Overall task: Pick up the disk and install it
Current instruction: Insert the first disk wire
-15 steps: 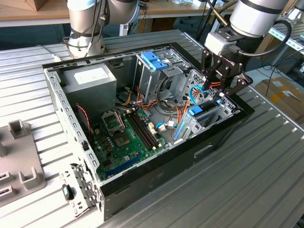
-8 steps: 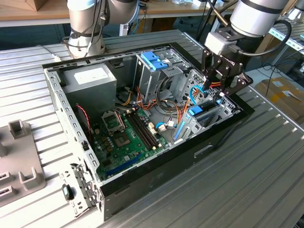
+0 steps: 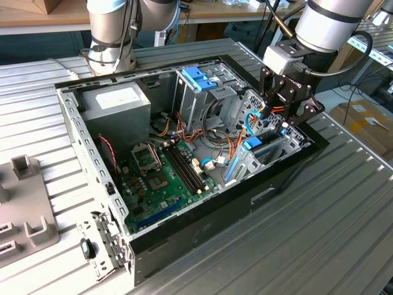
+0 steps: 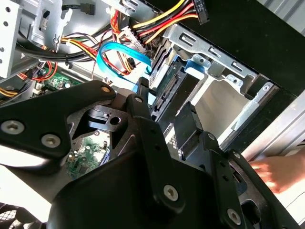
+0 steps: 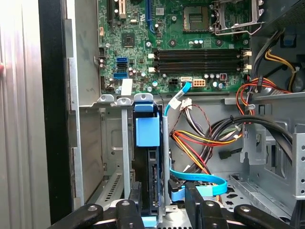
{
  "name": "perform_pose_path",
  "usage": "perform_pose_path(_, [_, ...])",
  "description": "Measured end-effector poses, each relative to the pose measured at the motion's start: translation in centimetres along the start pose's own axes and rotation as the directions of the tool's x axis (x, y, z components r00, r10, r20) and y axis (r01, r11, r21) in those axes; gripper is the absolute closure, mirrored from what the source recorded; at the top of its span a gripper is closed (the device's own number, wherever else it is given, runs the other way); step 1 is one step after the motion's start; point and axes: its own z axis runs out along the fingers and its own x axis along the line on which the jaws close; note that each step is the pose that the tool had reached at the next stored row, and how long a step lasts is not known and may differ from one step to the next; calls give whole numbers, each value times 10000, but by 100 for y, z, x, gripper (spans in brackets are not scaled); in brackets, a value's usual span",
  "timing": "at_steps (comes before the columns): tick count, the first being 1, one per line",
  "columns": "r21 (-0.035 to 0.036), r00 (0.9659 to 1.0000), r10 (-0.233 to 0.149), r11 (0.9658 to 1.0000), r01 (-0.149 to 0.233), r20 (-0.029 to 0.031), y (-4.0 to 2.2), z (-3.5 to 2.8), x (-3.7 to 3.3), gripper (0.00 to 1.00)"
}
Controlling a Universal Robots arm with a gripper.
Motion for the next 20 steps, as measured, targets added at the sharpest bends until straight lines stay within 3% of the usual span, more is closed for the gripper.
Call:
perform_pose_path(8, [0, 10000, 0, 10000, 0, 1, 0, 2, 0, 53])
perform_pose_path(10, [0, 10000, 0, 10000, 0, 1, 0, 2, 0, 65])
perform_pose_path(11, [0, 10000, 0, 10000, 0, 1, 0, 2, 0, 65])
perform_pose_path(12, [0, 10000, 0, 10000, 0, 1, 0, 2, 0, 84])
perform_pose_path(20, [0, 10000, -1, 10000, 1, 1, 0, 3, 0, 84])
